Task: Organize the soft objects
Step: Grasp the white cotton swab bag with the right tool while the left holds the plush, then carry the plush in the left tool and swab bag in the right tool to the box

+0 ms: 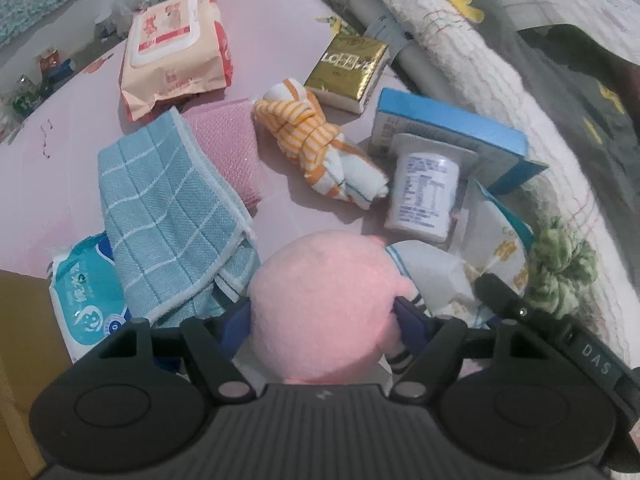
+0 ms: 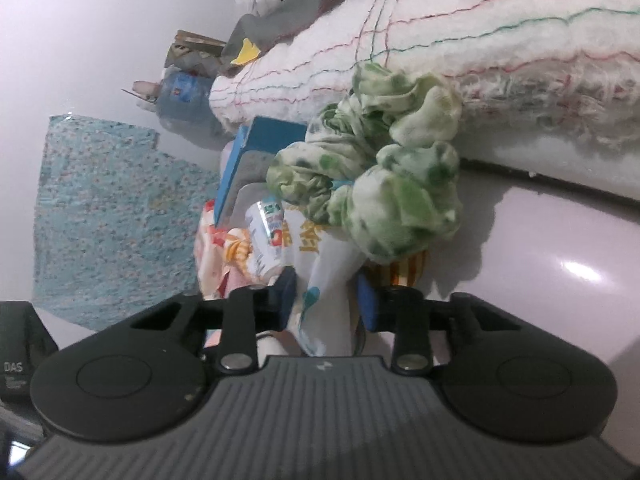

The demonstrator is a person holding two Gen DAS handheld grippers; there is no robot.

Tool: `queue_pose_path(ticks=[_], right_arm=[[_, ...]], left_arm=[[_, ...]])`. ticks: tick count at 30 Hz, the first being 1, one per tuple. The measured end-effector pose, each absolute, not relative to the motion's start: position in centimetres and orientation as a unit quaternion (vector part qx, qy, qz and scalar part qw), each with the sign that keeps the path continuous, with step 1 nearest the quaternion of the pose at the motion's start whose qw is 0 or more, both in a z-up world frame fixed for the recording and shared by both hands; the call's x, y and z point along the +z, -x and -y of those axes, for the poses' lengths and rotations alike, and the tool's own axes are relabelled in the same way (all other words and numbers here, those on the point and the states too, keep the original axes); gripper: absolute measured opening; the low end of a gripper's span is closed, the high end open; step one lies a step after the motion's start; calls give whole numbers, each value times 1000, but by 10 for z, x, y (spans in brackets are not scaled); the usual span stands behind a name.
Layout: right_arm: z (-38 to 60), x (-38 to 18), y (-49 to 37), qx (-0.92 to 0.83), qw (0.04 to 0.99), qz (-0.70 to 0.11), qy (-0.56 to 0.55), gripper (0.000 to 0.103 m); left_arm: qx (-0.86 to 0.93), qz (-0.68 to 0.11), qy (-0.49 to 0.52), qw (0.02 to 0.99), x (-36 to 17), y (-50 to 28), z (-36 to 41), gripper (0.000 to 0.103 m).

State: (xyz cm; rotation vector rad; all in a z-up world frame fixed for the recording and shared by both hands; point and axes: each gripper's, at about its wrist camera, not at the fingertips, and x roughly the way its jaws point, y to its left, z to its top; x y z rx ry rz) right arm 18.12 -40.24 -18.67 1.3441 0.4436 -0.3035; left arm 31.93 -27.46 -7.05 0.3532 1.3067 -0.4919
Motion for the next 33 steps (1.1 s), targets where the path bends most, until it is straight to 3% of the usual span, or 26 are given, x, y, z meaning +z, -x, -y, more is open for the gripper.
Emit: queue_pose_path(ticks=[16, 33], right_arm=[[413, -133, -146, -38, 754, -122, -644, 24], [336, -9, -94, 109, 822, -114, -547, 24]], left_arm=[[-246, -537, -121, 798, 24, -276, 245, 75], [-214, -434, -45, 874, 139, -180, 95, 76]])
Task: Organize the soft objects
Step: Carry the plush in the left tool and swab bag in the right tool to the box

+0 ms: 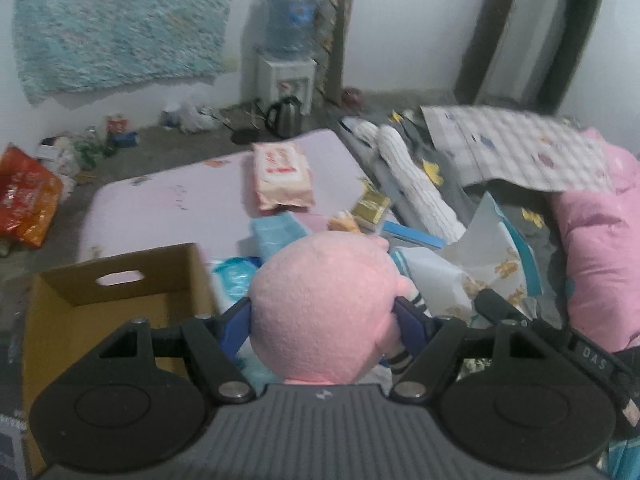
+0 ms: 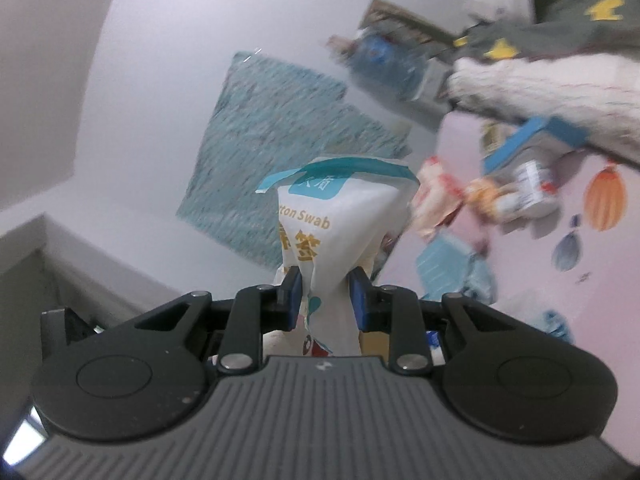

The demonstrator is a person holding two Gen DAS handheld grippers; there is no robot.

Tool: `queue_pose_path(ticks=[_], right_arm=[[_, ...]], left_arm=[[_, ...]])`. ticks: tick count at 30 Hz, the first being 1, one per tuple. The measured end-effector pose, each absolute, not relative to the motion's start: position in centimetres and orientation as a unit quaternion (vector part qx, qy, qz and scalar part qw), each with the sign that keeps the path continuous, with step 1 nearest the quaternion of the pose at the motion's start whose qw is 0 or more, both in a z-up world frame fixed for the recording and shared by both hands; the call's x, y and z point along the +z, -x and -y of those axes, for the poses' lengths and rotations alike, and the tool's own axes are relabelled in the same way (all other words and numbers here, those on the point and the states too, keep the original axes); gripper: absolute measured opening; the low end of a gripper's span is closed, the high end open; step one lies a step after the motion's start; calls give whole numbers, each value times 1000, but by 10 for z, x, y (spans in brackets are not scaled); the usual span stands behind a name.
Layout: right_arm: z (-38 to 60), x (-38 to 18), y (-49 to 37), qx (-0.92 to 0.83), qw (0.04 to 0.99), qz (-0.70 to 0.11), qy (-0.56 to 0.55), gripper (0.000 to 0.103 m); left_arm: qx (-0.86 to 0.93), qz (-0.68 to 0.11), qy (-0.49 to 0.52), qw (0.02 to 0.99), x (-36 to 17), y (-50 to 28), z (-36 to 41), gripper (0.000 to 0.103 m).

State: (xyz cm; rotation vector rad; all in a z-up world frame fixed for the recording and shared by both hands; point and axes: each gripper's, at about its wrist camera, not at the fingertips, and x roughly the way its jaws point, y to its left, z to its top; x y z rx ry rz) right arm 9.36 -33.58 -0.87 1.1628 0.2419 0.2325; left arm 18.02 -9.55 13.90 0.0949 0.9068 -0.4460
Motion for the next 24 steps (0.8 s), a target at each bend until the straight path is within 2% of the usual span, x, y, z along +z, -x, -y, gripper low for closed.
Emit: queue_pose_path(ticks=[10, 24], right_arm=[[240, 42, -104, 202, 828, -168, -496, 24], [139, 40, -152, 250, 806, -283, -456, 24]], left_arm=[[-131, -410, 7, 902, 156, -150, -20, 76], [-33, -433, 33, 900, 115, -158, -114, 76]])
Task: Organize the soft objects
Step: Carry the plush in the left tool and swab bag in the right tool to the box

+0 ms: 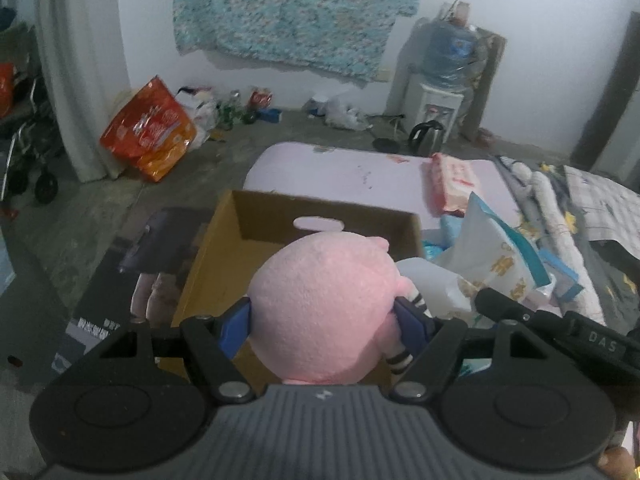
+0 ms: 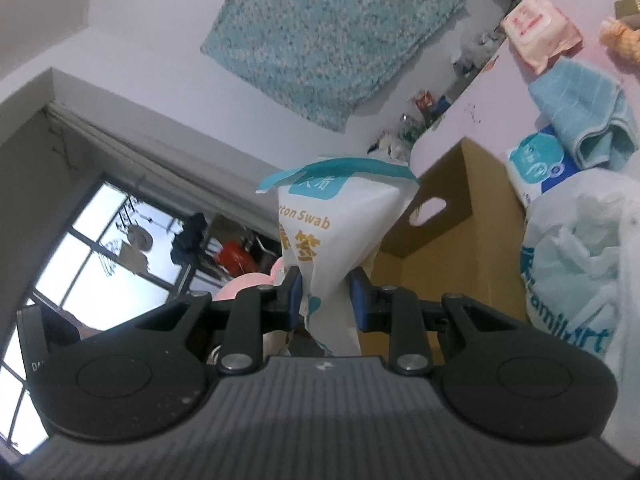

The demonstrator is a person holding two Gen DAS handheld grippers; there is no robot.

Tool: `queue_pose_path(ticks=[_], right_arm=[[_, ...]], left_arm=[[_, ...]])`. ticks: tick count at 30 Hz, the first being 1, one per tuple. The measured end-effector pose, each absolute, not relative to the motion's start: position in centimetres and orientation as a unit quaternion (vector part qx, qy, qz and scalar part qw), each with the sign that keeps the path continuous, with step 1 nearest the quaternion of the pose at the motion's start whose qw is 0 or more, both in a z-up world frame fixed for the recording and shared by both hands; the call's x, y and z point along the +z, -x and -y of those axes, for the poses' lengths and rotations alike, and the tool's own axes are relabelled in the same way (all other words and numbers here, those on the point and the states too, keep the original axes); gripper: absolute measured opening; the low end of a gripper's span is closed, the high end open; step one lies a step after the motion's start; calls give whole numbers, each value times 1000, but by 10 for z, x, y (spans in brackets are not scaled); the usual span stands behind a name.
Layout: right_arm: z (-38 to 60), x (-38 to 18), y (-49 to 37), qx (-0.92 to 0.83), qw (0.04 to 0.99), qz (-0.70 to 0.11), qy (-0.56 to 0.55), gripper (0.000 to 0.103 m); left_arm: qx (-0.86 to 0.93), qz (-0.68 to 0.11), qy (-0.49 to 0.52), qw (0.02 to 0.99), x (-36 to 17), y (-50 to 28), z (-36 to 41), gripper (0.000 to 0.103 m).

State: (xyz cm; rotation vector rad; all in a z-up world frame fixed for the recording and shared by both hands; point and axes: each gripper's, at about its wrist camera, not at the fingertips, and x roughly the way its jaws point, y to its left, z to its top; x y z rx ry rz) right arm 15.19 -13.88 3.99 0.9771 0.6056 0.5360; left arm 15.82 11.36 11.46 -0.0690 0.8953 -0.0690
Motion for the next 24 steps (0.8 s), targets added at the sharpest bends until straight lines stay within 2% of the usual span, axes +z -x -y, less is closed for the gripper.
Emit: queue_pose_path(ticks=[11, 16, 24], right_arm=[[123, 23, -198, 223, 826, -324, -404, 24], [119, 34, -232, 217, 850, -337, -340, 24], [78, 42, -282, 227, 857, -407, -221, 24]], left_arm=[[-25, -444, -3, 896, 78, -183, -128, 76], [-24, -431, -67, 899, 68, -200, -127, 76], [-33, -419, -223, 879, 25, -238, -108, 76]])
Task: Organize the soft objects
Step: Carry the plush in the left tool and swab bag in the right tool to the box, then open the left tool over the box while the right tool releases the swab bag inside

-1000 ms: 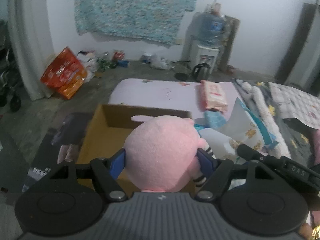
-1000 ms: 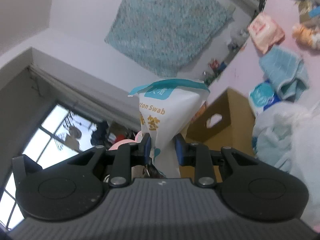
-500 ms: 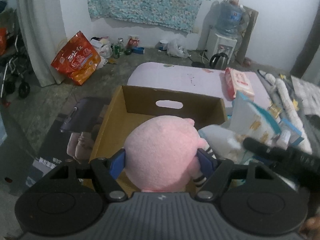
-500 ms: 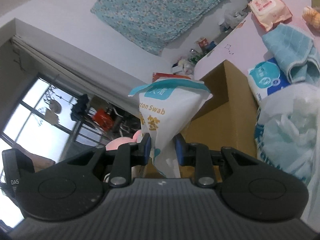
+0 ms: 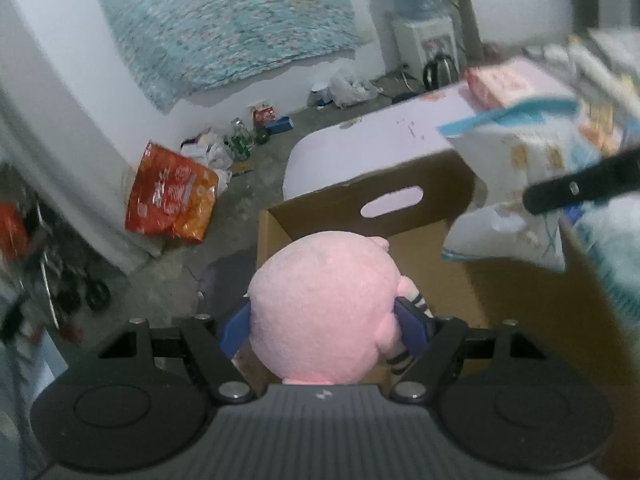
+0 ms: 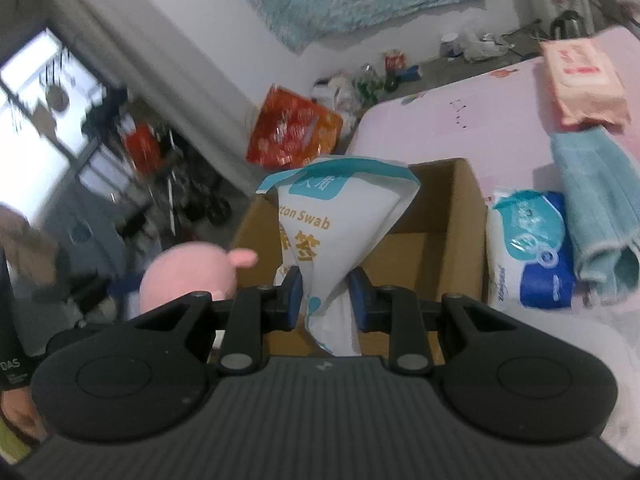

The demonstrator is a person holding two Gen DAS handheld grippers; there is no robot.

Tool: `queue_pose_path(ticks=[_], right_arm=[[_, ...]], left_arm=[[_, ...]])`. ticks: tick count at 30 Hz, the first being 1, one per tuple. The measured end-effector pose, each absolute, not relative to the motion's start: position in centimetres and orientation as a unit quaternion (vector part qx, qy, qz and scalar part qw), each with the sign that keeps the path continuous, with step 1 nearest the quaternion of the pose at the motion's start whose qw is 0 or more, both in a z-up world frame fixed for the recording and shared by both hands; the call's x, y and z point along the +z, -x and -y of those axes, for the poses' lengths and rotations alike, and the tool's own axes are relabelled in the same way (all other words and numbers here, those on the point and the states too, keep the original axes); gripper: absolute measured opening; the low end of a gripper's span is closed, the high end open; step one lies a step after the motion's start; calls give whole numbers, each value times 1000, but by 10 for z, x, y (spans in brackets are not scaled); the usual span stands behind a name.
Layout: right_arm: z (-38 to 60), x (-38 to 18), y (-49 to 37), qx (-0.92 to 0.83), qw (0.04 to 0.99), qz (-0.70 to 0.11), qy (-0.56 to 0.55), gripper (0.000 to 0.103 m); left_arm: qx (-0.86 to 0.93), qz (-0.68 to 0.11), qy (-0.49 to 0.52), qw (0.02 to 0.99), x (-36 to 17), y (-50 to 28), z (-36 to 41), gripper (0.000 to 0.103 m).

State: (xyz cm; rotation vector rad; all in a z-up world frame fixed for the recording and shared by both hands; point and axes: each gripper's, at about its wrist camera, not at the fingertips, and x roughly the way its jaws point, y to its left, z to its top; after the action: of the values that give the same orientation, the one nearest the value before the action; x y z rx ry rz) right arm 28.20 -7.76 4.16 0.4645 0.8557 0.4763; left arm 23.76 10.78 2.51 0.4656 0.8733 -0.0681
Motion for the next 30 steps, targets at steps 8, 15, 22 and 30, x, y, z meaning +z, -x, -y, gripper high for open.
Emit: queue_pose_path(ticks=[8, 15, 22, 30], right_arm=[[18, 28, -334, 227, 856, -451, -112, 24], [-32, -12, -381, 223, 832, -505, -52, 24], [-52, -50, -410, 226, 807, -539, -84, 25], [-49, -56, -423, 241, 805, -529, -120, 43]], left_arm=[[-65, -402, -343, 846, -24, -270, -79, 76], [-67, -395, -426, 811, -68, -289, -67, 78], [-53, -409, -477, 776, -109, -301, -63, 81], [-36, -398, -489, 775, -104, -300, -66, 93]])
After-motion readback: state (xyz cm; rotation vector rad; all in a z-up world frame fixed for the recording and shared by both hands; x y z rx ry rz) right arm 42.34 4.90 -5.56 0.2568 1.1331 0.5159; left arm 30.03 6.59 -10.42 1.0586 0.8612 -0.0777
